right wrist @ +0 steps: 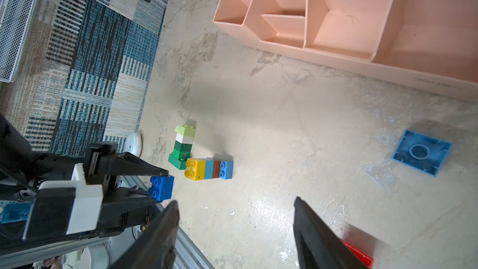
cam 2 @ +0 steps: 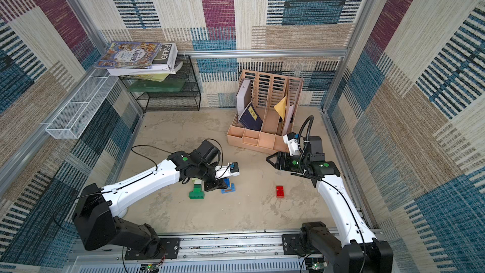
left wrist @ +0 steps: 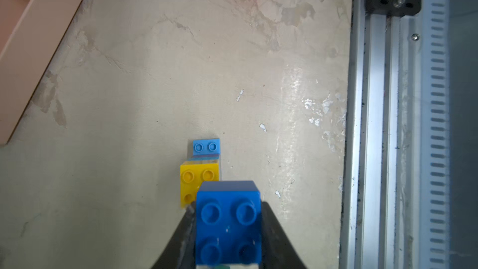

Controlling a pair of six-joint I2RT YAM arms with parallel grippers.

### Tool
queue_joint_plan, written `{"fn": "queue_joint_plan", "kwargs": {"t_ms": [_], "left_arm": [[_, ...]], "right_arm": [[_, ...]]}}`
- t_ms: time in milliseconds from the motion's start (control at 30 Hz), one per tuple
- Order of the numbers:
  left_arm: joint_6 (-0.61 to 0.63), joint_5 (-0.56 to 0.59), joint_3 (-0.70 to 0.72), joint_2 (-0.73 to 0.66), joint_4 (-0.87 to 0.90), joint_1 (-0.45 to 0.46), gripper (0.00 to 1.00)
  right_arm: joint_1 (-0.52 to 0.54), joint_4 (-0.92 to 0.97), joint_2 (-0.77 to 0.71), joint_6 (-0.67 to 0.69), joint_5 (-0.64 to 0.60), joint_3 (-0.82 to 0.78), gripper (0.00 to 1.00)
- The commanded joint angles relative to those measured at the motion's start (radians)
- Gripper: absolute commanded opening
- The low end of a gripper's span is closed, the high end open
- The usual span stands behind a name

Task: Assemble the number 1 with lego
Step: Assemble the lego brick with the lego brick.

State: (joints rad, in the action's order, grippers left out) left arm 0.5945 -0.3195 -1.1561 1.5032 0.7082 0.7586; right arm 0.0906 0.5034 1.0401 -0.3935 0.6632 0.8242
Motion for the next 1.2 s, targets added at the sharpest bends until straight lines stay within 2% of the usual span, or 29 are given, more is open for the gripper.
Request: {"fn": "queue_joint_plan", "kwargs": {"t_ms": [0, 633, 1167], "left_arm": [[-0.013, 0.060, -0.023, 0.022, 0.032, 0.001, 0.16], [-0.047, 0.075, -0.025, 0.093, -0.066, 0.011, 0.19], [-0.024, 0.083, 0.005, 0.079, -0.024, 0.011, 0.18]], "right_arm": [[0.000, 0.008, 0.007, 0.020, 0.016, 0.009, 0.70], [0.010, 0.005, 0.024, 0.016, 0.024, 0.006, 0.69], [0.015, -0.006, 0.032, 0.012, 0.031, -0.004, 0.68]]}}
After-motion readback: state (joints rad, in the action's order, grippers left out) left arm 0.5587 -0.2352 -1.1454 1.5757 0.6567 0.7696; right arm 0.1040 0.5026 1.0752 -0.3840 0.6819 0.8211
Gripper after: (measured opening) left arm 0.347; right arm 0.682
